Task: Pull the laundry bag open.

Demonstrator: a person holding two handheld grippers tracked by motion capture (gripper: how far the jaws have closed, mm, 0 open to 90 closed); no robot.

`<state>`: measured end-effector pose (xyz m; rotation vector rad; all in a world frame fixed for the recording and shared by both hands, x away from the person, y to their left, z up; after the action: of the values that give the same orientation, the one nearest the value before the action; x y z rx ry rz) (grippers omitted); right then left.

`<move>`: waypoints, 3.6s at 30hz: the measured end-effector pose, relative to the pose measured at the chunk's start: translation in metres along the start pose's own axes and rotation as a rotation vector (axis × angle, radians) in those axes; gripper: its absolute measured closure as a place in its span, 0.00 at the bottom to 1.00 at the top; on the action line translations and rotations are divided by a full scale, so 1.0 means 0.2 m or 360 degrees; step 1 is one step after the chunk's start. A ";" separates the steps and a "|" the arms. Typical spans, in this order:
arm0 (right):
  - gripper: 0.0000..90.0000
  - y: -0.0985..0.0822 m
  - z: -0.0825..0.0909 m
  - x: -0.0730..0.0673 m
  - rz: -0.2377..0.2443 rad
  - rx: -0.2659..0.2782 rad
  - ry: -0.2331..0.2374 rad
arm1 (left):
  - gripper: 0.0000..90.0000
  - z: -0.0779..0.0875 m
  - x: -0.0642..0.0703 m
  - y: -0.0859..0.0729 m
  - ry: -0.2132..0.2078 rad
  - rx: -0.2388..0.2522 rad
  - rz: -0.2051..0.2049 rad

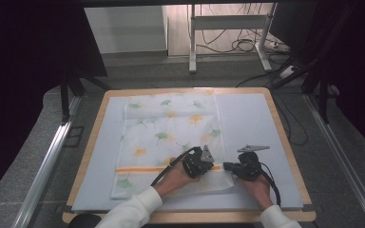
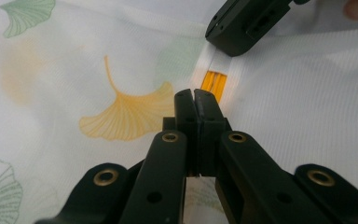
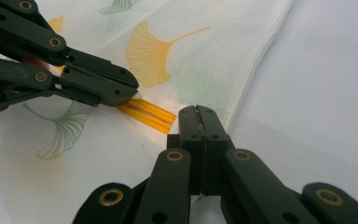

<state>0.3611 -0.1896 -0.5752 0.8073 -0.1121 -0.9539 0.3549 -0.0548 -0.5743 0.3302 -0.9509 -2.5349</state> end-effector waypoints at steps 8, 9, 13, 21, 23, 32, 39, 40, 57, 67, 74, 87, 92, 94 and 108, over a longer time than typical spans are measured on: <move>1.00 0.00 0.00 0.00 0.0018 -0.0003 -0.0007 | 1.00 0.04 -0.03 -0.05 0.0007 -0.0003 0.0045; 1.00 0.00 0.00 0.00 0.0021 -0.0002 -0.0009 | 1.00 0.05 -0.03 -0.06 0.0008 -0.0007 0.0049; 1.00 0.00 0.00 0.00 0.0023 0.0003 -0.0011 | 1.00 0.06 -0.04 -0.07 0.0015 -0.0008 0.0054; 1.00 0.00 0.00 0.00 0.0020 0.0005 -0.0006 | 1.00 0.09 -0.06 -0.11 0.0027 -0.0015 0.0085; 1.00 0.00 0.00 0.00 0.0020 0.0006 -0.0005 | 1.00 0.10 -0.06 -0.12 0.0026 -0.0016 0.0098; 1.00 0.00 0.00 0.00 0.0036 0.0007 -0.0013 | 1.00 0.12 -0.07 -0.15 0.0037 -0.0021 0.0113; 1.00 0.00 0.00 0.00 0.0037 0.0008 -0.0013 | 1.00 0.15 -0.09 -0.19 0.0051 -0.0022 0.0154; 1.00 0.00 0.00 0.00 0.0037 0.0008 -0.0013 | 1.00 0.16 -0.10 -0.19 0.0053 -0.0025 0.0156; 1.00 0.00 0.00 0.00 0.0041 0.0010 -0.0011 | 1.00 0.19 -0.11 -0.24 0.0069 -0.0026 0.0200; 1.00 0.00 0.00 0.00 0.0040 0.0010 -0.0009 | 1.00 0.22 -0.13 -0.28 0.0079 -0.0032 0.0237; 1.00 0.00 0.00 0.00 0.0039 0.0011 -0.0008 | 1.00 0.24 -0.14 -0.30 0.0074 -0.0034 0.0259; 1.00 0.00 0.00 0.00 0.0041 0.0012 -0.0008 | 1.00 0.28 -0.16 -0.34 0.0091 -0.0051 0.0280; 1.00 0.00 0.00 0.00 0.0042 0.0011 -0.0008 | 1.00 0.29 -0.16 -0.36 0.0094 -0.0047 0.0298; 1.00 0.00 0.00 0.00 0.0041 0.0010 -0.0005 | 1.00 0.29 -0.17 -0.36 0.0098 -0.0052 0.0303; 1.00 0.00 0.00 0.00 0.0043 0.0011 -0.0008 | 1.00 0.34 -0.20 -0.42 0.0120 -0.0070 0.0331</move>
<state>0.3601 -0.1894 -0.5752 0.8081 -0.1304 -0.9308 0.3421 0.0595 -0.5779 0.2949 -0.8532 -2.3339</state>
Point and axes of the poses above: each handheld gripper's, and its own axes: z roughly backward along the jaws, y roughly out of its top, x roughly to its right, the point moved 7 cm from there along -z, roughly forward along the jaws
